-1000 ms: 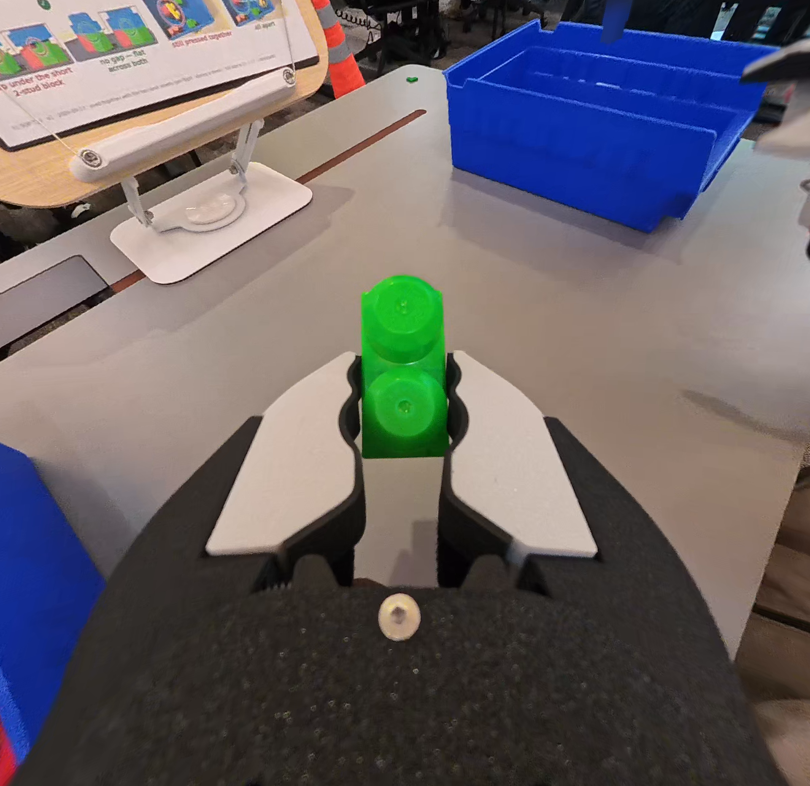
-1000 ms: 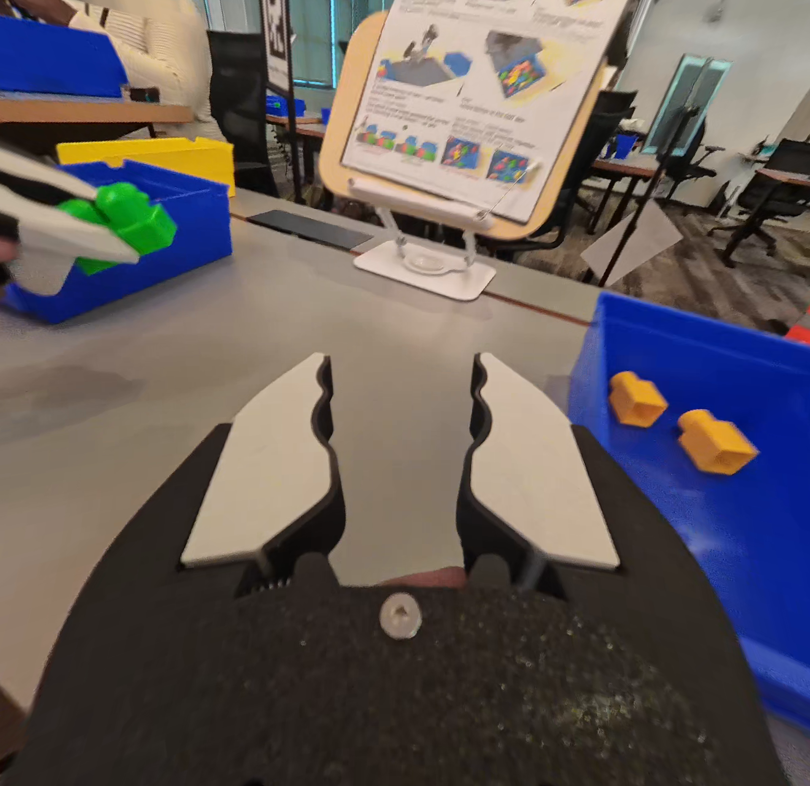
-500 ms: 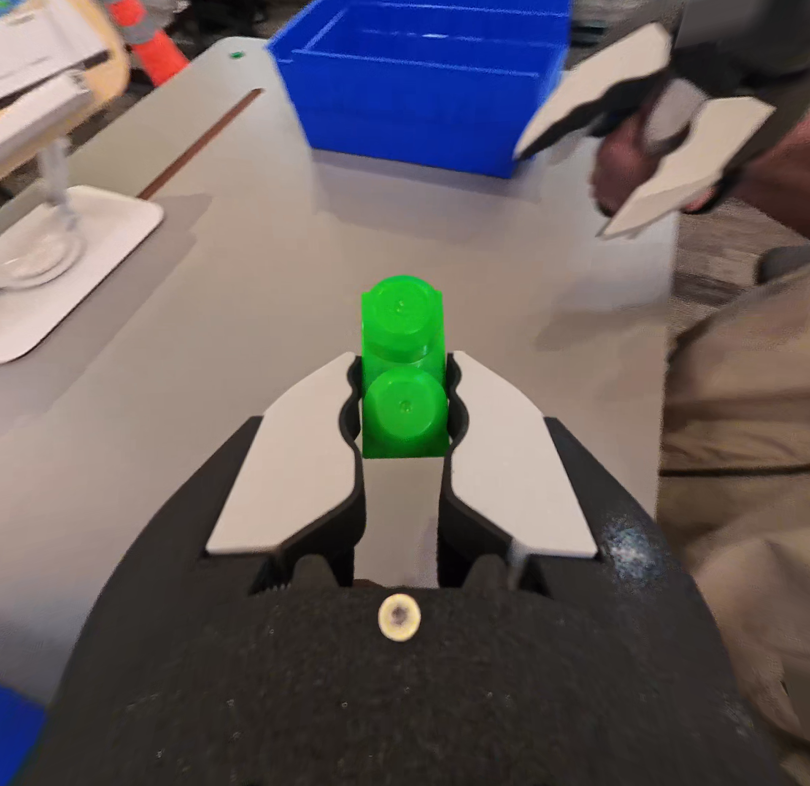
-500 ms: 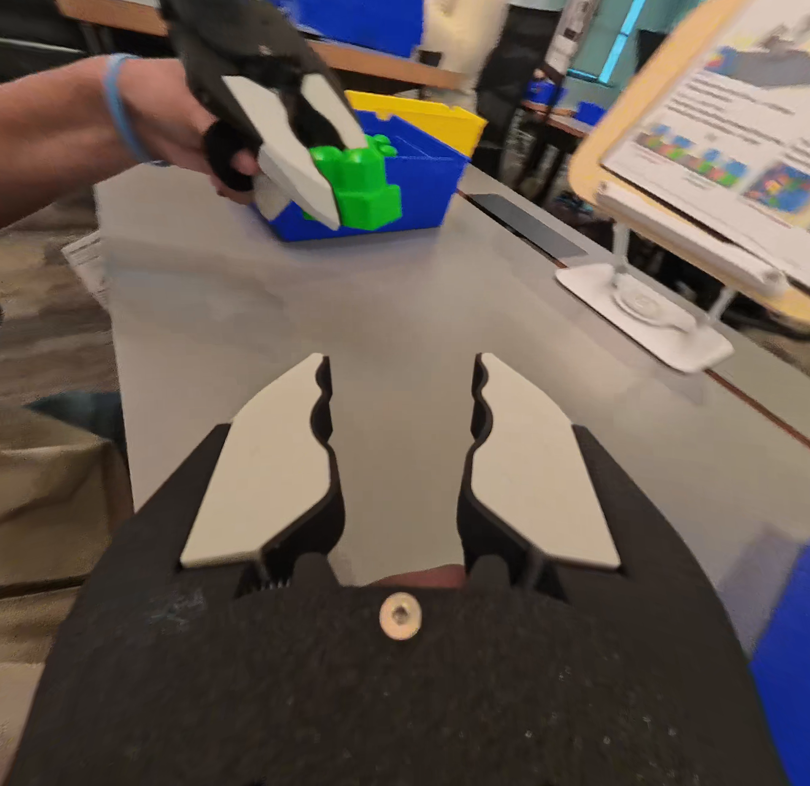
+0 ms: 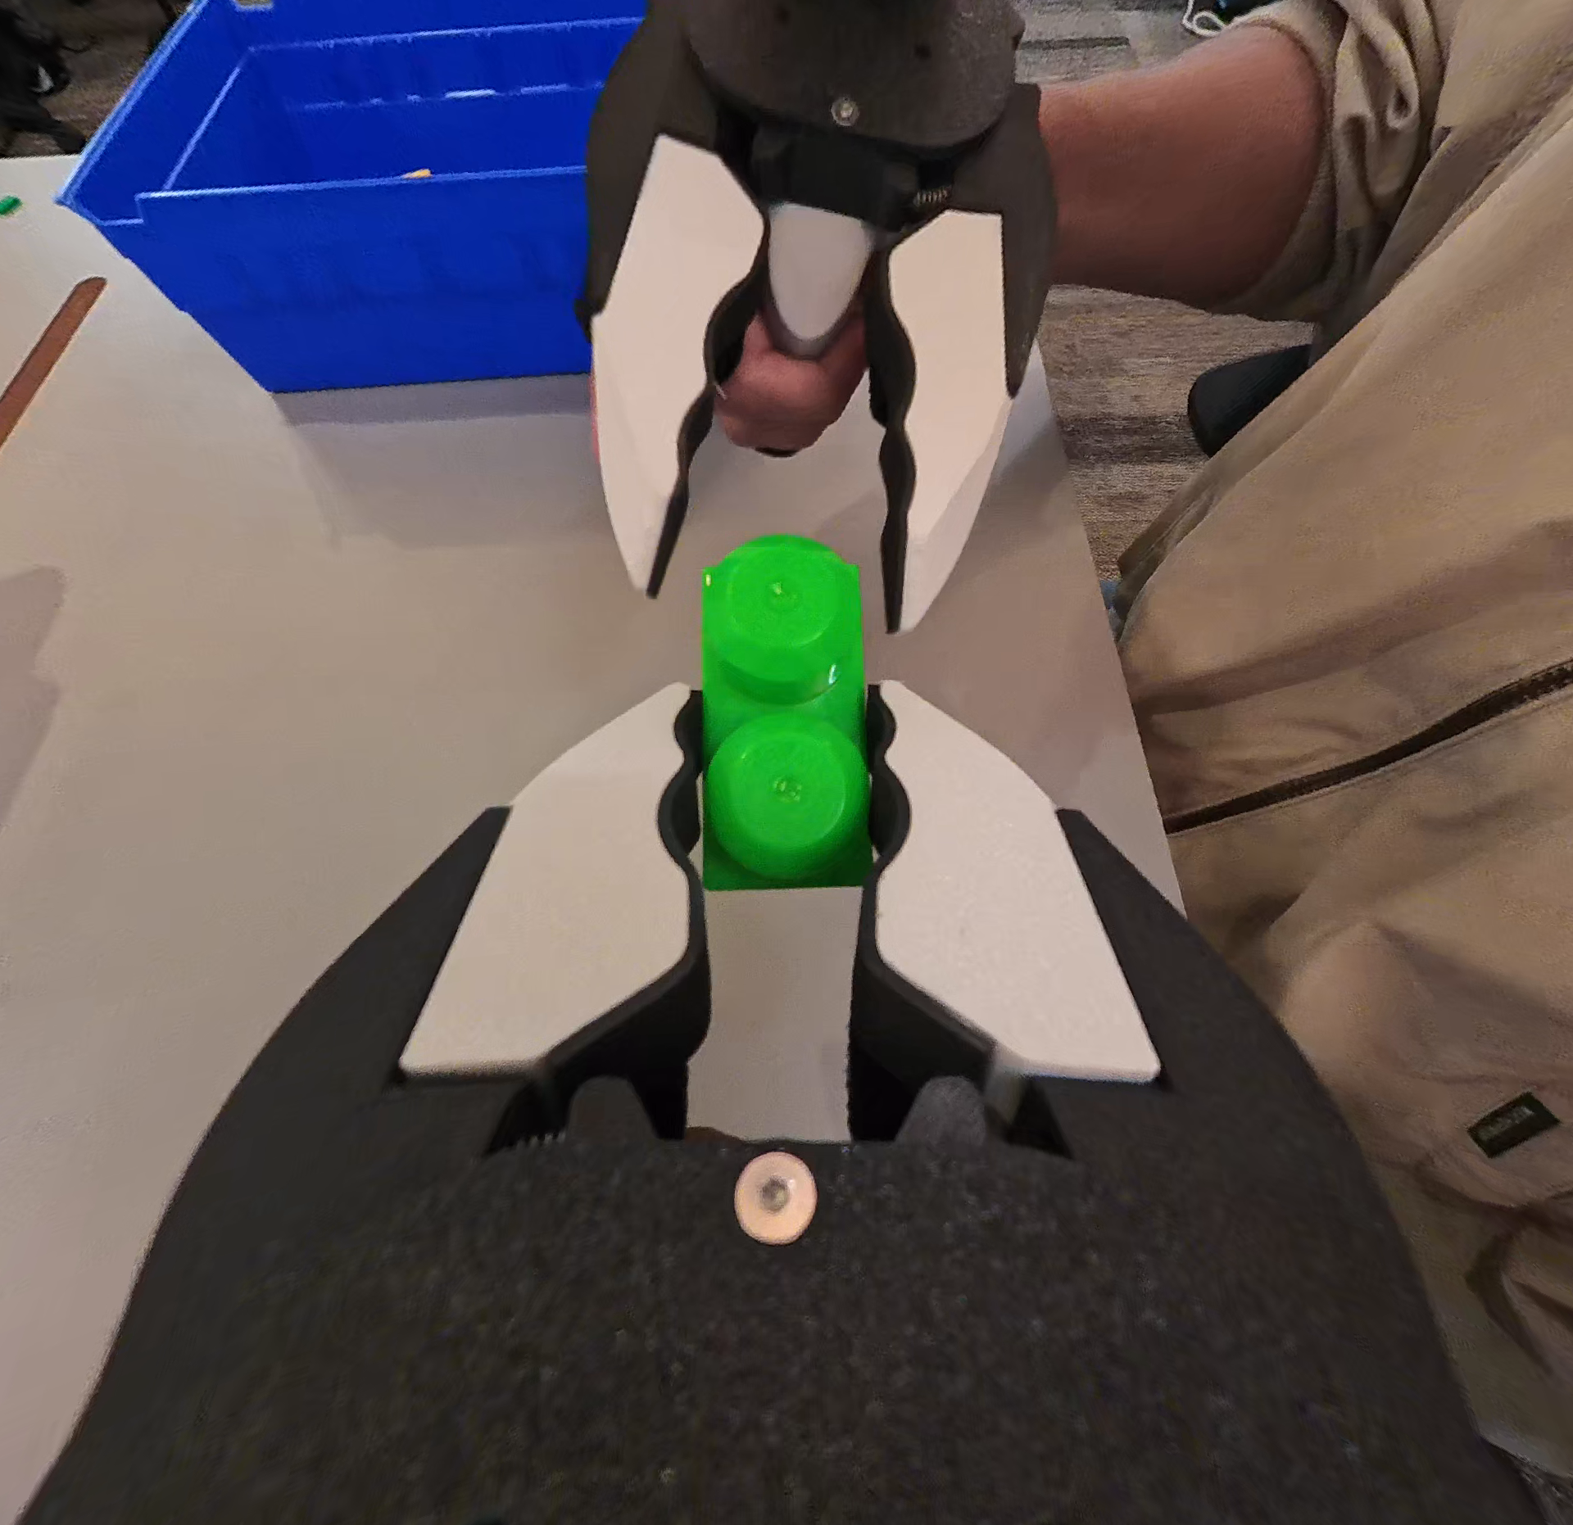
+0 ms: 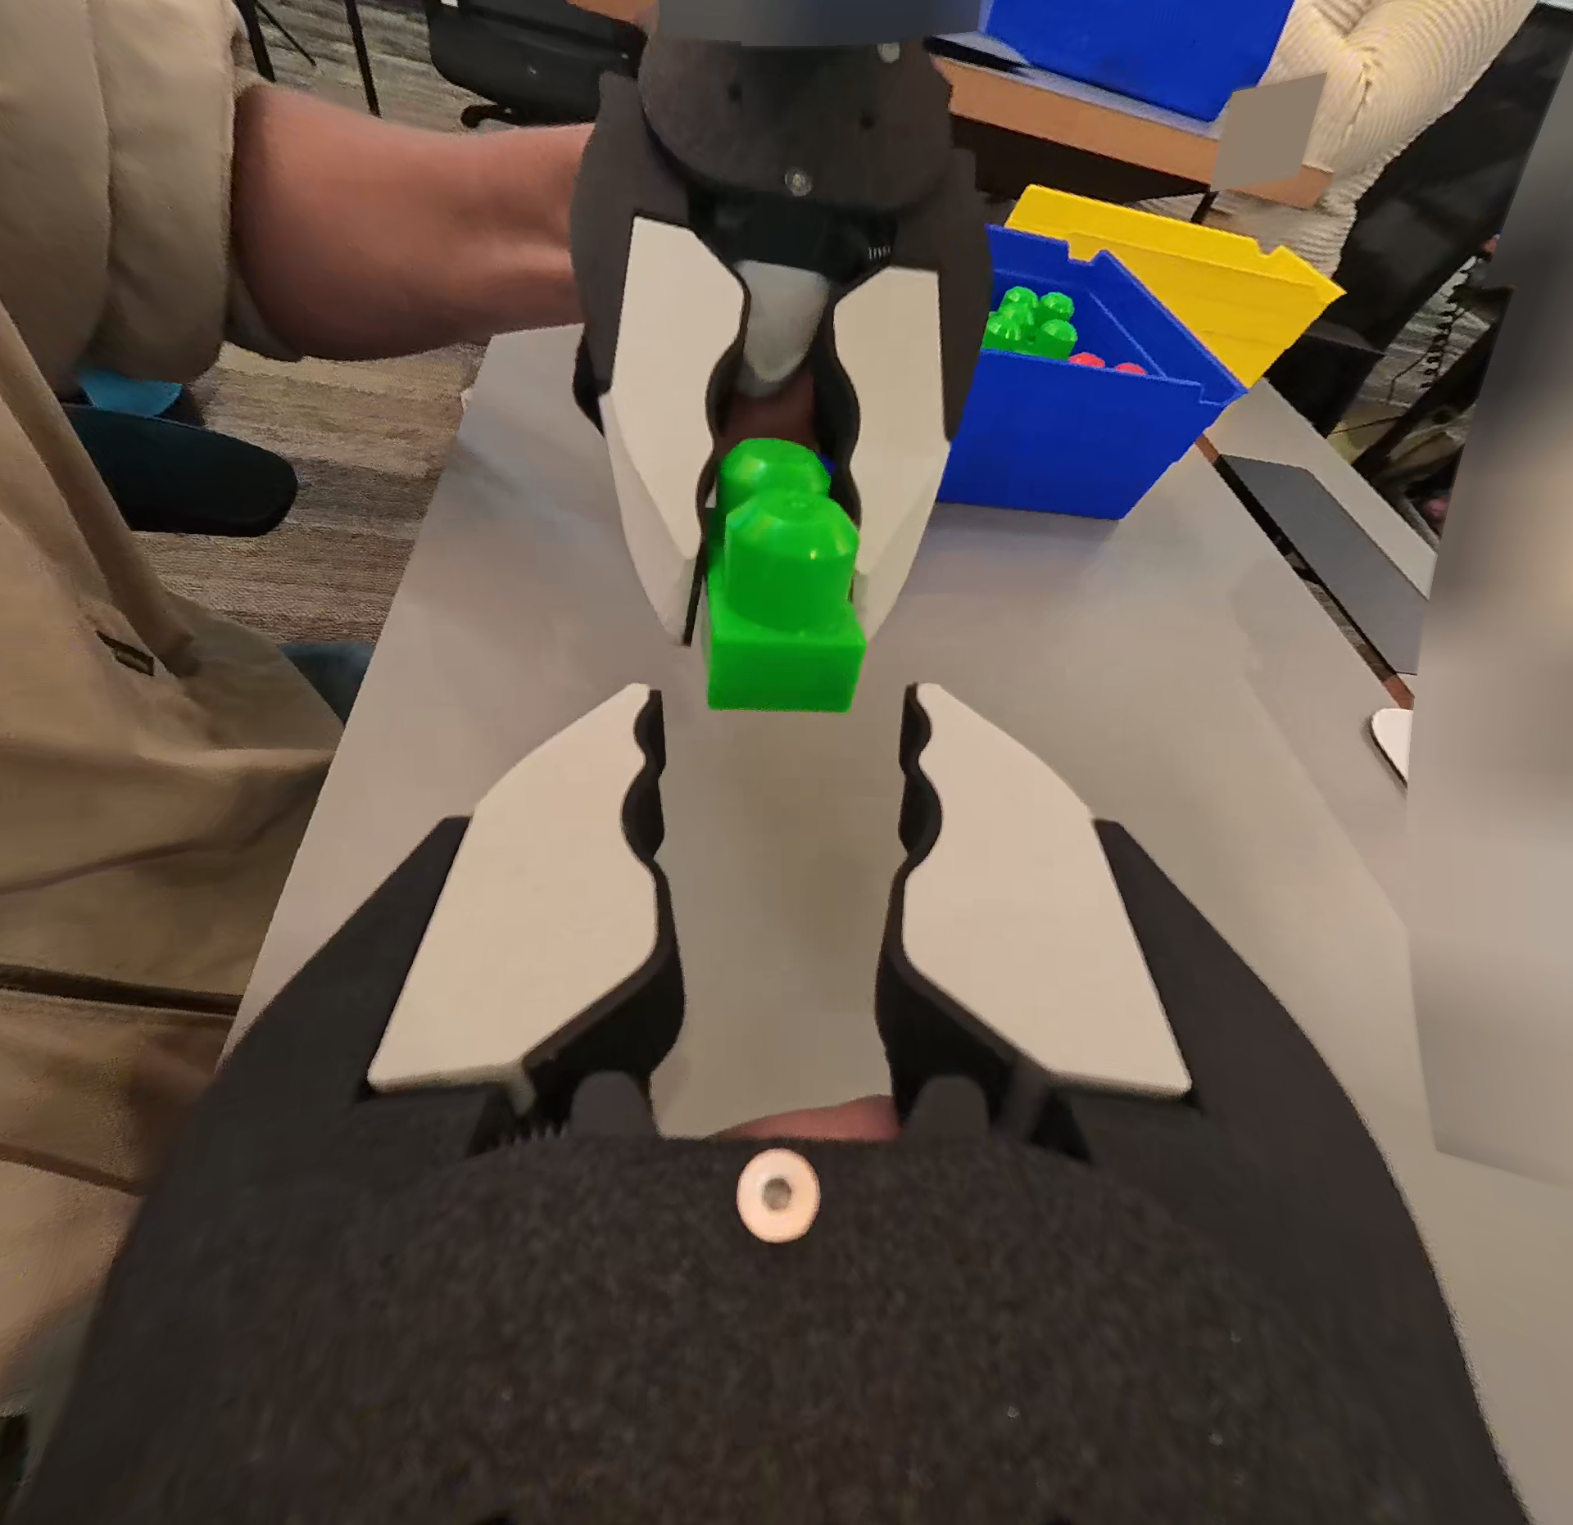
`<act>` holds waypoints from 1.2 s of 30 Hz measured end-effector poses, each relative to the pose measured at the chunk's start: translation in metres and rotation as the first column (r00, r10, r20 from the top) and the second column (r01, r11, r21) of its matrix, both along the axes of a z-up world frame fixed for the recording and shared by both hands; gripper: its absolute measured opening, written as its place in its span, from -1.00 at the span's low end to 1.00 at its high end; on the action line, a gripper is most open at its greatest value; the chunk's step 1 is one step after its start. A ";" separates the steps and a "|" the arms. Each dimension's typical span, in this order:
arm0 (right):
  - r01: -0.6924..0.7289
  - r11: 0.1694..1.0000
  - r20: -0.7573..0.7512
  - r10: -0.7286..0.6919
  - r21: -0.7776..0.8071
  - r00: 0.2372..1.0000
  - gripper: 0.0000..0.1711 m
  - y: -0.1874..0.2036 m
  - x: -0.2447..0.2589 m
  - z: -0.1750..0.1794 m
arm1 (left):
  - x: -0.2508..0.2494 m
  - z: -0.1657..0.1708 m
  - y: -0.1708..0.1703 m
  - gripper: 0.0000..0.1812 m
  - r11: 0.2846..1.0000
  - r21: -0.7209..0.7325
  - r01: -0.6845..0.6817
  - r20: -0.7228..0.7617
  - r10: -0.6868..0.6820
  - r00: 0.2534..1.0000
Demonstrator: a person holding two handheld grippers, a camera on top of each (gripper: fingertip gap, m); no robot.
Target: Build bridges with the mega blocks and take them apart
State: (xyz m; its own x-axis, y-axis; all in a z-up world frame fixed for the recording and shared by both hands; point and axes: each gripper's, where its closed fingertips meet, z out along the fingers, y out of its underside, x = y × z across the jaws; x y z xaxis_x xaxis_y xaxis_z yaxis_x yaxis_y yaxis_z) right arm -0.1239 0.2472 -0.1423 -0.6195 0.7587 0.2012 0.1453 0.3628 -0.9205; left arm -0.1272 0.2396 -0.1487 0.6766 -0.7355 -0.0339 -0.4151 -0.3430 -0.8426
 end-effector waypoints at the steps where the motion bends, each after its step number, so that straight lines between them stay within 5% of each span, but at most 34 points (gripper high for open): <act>1: -0.007 1.000 -0.004 0.007 -0.006 1.000 -0.39 -0.001 0.000 0.001 | 0.001 -0.001 0.001 -0.61 1.000 0.001 0.008 -0.004 -0.008 1.000; 6: -0.027 1.000 0.001 0.027 -0.005 1.000 -0.56 -0.005 -0.001 -0.003 | 0.008 -0.004 0.004 -0.61 0.999 0.000 0.045 0.005 -0.045 0.999; 16: -0.020 0.999 -0.012 0.019 -0.043 1.000 -0.58 0.002 0.000 0.001 | 0.008 -0.001 0.009 -0.61 0.999 0.033 0.008 0.003 -0.008 1.000; 24: 0.179 0.981 -0.098 -0.186 -0.075 0.978 -0.59 0.039 0.016 0.020 | -0.034 0.022 0.006 -0.39 0.950 0.148 -0.276 0.168 0.251 0.953; 27: 0.341 0.939 -0.147 -0.344 -0.049 0.927 -0.58 0.058 0.027 0.023 | -0.062 0.032 0.003 -0.39 0.834 0.229 -0.502 0.255 0.447 0.858; 30: 0.545 0.835 -0.155 -0.549 -0.069 0.821 -0.59 0.078 0.039 0.022 | -0.096 0.033 -0.007 -0.35 0.618 0.317 -0.720 0.262 0.672 0.692; 36: 0.807 0.553 -0.034 -0.829 -0.206 0.559 -0.59 0.095 0.061 0.001 | -0.126 -0.001 -0.033 0.01 0.303 0.205 -0.931 0.294 0.888 0.354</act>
State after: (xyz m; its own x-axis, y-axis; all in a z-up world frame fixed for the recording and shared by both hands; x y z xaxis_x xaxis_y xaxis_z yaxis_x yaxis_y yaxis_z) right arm -0.0625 0.3417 -0.1413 0.3048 0.9504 0.0612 0.1994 -0.0008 -0.9799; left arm -0.2528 0.2070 -0.1498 0.9208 0.3896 0.0167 0.0941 -0.1804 -0.9791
